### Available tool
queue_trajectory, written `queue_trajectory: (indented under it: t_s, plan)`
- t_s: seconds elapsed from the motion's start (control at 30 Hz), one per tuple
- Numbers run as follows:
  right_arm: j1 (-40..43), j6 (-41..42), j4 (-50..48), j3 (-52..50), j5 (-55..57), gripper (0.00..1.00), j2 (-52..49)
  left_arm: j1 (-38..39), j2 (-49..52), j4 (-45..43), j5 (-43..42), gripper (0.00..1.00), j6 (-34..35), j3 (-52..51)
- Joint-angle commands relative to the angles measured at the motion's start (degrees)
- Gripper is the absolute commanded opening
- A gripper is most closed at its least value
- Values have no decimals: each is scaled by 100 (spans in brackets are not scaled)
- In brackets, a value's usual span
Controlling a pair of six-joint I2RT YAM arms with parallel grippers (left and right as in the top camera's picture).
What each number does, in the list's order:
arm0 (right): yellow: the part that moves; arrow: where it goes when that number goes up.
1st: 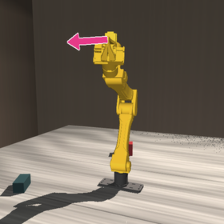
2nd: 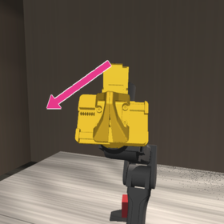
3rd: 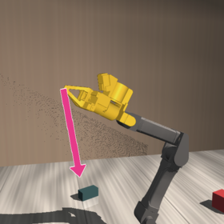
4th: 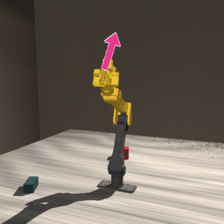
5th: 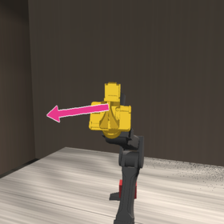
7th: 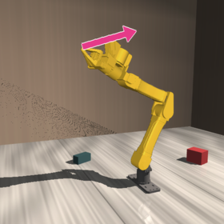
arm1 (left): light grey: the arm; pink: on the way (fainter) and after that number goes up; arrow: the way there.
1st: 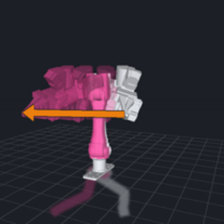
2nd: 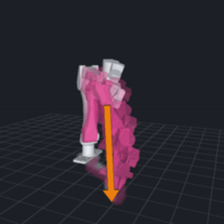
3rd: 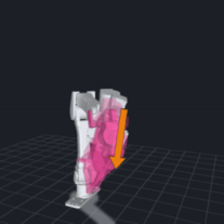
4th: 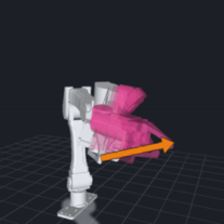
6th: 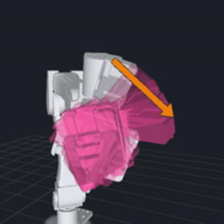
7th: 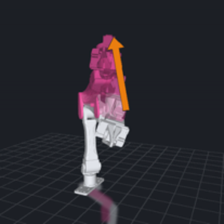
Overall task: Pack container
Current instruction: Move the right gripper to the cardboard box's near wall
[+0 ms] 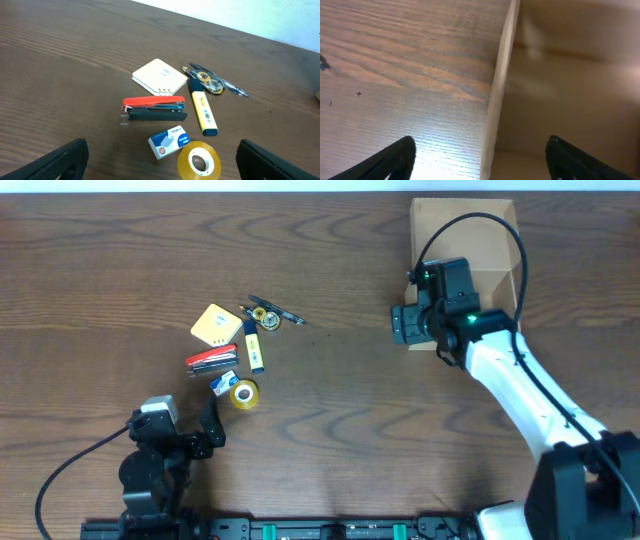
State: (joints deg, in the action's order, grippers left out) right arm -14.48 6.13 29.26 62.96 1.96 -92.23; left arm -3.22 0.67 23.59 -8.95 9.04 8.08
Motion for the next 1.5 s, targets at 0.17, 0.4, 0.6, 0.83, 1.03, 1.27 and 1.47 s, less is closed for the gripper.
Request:
queue_trajectory:
  t_s: [0.17,0.4,0.6,0.83,1.03,1.27,1.47]
  plan:
    - [61,260,-120,79,-22,47,-70,-9,-44,9,50,95,-2,-116]
    - [57,260,-181,79,20,43,-136,-9,-44,9,50,95,-2,-116]
    - [57,262,-184,79,44,46,-490,-9,-44,9,50,95,-2,-116]
    - [46,271,-286,79,63,30,-540,-9,-44,9,50,95,-2,-116]
    - [-223,374,-291,79,66,8,-540,-9,-44,9,50,95,-2,-116]
    - [-990,1047,-267,79,280,1,-540,-9,-44,9,50,95,-2,-116]
    - [-1753,1978,-271,79,431,1,-540,-9,-44,9,50,95,-2,-116]
